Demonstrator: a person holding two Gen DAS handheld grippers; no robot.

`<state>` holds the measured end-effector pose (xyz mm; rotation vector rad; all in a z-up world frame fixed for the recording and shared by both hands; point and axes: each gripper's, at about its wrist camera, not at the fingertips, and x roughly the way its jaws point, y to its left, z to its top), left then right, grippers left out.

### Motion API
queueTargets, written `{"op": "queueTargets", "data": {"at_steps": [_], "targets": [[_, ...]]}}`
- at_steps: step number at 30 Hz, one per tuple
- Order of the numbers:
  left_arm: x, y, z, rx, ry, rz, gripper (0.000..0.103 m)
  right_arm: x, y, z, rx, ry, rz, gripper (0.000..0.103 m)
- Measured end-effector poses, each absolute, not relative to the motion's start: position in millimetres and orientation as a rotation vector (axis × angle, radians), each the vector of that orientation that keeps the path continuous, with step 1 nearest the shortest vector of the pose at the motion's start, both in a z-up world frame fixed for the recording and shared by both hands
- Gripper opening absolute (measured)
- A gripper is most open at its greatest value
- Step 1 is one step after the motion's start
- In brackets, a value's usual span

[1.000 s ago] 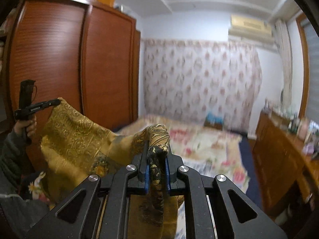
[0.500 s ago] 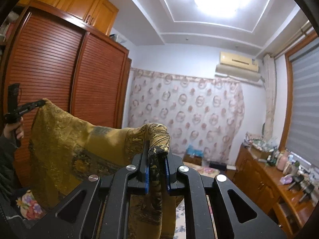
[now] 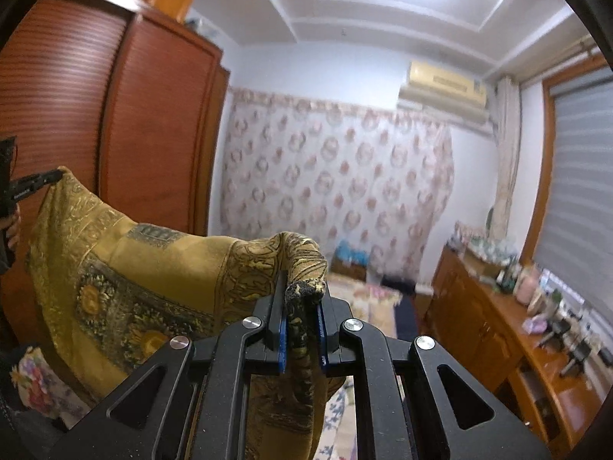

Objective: Fold small clothes
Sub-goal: 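Grip the shirt edges with both tools and lift it high off the bed, then lay the lifted shirt flat on the quilt and open both tools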

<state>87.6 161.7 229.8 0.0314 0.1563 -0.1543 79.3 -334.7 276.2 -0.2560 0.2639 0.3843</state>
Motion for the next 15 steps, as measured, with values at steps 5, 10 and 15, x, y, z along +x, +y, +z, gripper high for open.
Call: {"op": "queueTargets", "data": {"at_steps": [5,10,15], "targets": [[176.0,151.2,151.8,0.036,0.328,-0.138,0.002,174.7,-337.3,186.9,-0.222,0.429,0.377,0.009],[233.5,136.1,95.4,0.032,0.449,-0.132,0.002,249.3,-333.1,112.4,-0.223,0.575,0.356,0.009],[269.1,124.2,68.9,0.041,0.522,-0.133,0.002,306.6,-328.8,66.1,-0.227,0.672,0.341,0.009]]}}
